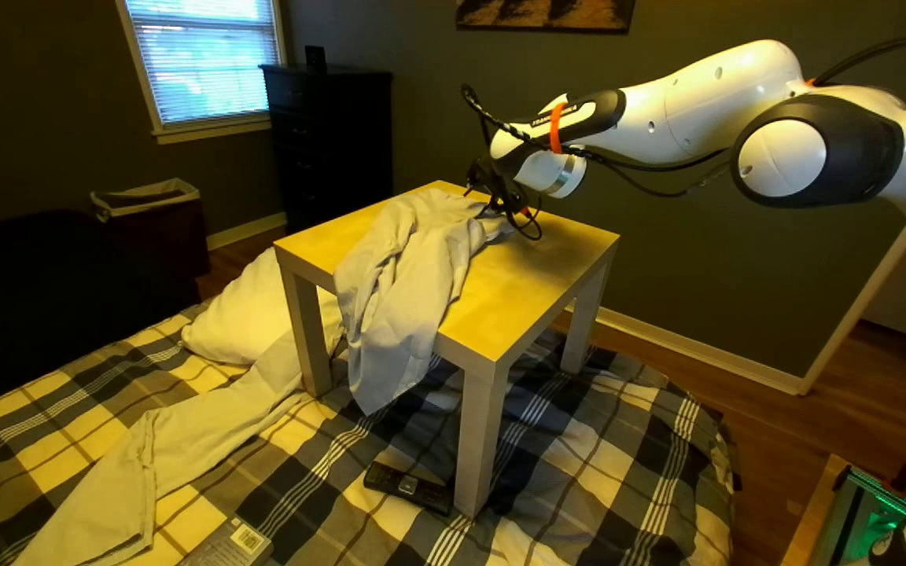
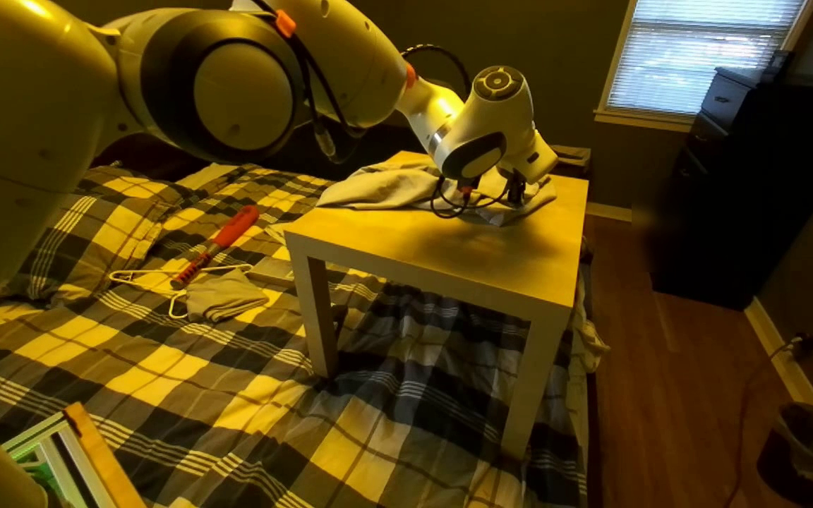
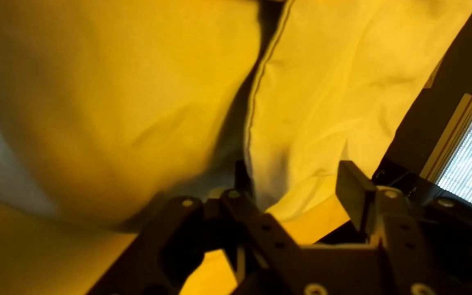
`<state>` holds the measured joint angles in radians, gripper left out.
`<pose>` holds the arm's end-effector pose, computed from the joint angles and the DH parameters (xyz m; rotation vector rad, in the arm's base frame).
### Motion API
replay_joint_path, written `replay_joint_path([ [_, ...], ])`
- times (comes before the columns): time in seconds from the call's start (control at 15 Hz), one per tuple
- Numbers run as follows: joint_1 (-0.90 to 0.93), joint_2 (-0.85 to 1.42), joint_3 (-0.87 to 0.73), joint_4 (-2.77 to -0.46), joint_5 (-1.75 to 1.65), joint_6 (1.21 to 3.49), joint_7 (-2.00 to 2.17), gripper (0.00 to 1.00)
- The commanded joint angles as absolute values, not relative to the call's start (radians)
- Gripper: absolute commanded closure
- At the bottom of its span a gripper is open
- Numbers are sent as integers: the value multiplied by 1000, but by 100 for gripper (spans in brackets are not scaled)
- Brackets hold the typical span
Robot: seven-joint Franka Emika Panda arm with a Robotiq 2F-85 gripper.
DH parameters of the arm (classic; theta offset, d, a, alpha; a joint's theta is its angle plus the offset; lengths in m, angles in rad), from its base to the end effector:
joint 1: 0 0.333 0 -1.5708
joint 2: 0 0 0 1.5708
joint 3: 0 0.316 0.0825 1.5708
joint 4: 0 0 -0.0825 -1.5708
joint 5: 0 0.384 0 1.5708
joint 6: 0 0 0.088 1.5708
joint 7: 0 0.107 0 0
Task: Partially stretch out the towel
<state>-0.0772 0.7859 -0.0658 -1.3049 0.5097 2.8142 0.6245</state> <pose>0.7809 -0.1202 0.3534 -2.1489 1.3974 -0.8348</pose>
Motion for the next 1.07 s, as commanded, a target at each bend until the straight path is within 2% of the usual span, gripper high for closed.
replay_joint_path([
  [0.0,-90,816,-48,-1268,503,2837,648,59],
  [0.07,-89,815,-49,-1268,501,2835,651,74],
  [0.13,-86,811,-53,-1270,497,2831,653,74],
  [0.33,-64,789,-85,-1294,465,2809,667,97],
  [0.4,-51,779,-105,-1304,445,2802,681,100],
  [0.6,-29,763,-132,-1309,401,2802,707,100],
  [1.0,-31,739,-86,-1247,419,2788,765,100],
])
